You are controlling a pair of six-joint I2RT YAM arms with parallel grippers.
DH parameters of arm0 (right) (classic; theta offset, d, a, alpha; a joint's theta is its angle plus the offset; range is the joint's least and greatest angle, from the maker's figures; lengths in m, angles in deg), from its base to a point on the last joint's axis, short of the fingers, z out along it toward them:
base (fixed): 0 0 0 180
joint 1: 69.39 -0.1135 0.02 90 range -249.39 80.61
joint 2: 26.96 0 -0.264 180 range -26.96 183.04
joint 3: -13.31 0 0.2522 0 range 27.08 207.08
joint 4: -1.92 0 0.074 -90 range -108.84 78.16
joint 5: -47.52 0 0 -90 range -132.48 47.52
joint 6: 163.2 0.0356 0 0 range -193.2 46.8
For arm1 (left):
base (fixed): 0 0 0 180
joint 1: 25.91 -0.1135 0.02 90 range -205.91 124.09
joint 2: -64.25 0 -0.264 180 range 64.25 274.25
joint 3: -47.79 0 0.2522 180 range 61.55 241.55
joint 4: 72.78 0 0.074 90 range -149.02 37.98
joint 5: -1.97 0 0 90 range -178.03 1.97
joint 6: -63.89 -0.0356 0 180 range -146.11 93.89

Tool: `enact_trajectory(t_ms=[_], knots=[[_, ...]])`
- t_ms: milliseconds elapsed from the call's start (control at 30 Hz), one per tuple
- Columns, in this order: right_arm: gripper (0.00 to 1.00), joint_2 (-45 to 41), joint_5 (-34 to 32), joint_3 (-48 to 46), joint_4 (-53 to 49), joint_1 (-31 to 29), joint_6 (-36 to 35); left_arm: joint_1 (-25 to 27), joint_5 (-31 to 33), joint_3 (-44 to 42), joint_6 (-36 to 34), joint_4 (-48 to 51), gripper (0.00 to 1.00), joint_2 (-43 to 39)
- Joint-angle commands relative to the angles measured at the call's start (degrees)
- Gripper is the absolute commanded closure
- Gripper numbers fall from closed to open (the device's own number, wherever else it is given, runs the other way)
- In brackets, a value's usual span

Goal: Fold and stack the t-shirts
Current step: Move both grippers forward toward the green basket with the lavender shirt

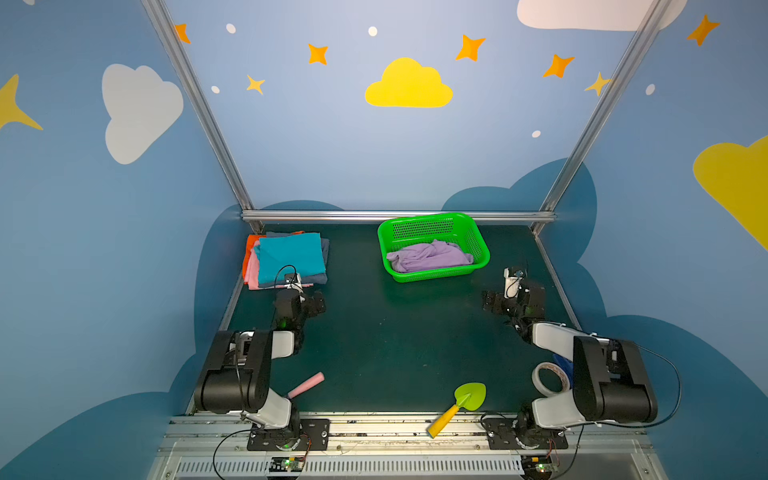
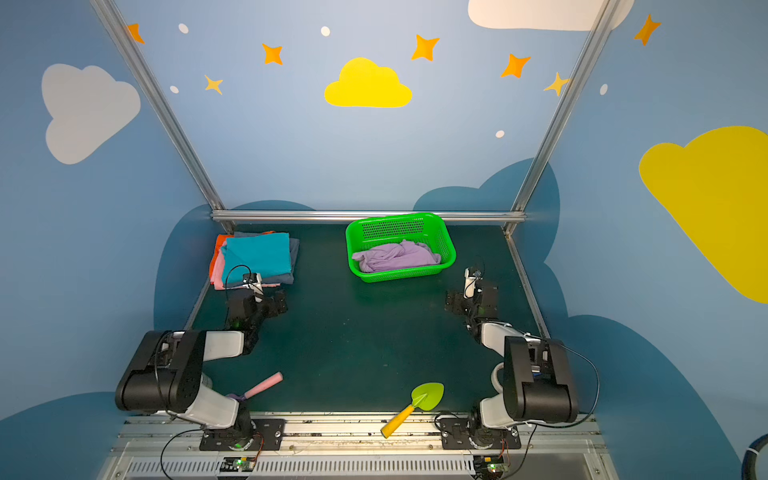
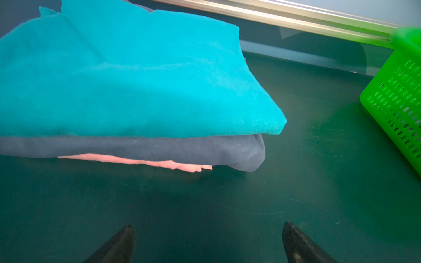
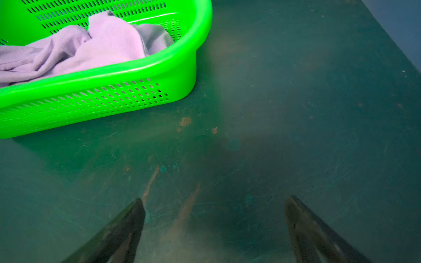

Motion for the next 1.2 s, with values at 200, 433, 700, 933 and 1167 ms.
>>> enact_trajectory(t_ms=[200, 433, 700, 933, 1167], knots=[[0.04, -0.62, -0.35, 0.86, -0.16, -0.16, -0.08, -0.10, -0.02, 1.35, -0.88, 0.82, 0.00, -0.93], [0.04, -0.62, -0.18, 0.85, -0.13, -0.04, -0.14, -0.08, -0.15, 1.46, -0.79, 0.92, 0.00, -0.84], [0.04, -0.62, 0.35, 0.88, -0.16, 0.30, 0.01, -0.19, -0.19, 1.37, -0.81, 0.84, 0.00, -0.93], [0.04, -0.62, 0.31, 0.87, -0.23, 0.31, 0.02, -0.13, -0.19, 1.19, -0.89, 0.61, 0.00, -1.00], [0.04, -0.71, -0.10, 0.75, -0.13, 0.16, 0.01, -1.00, -1.86, 1.06, -0.42, 0.51, 0.00, -1.19]])
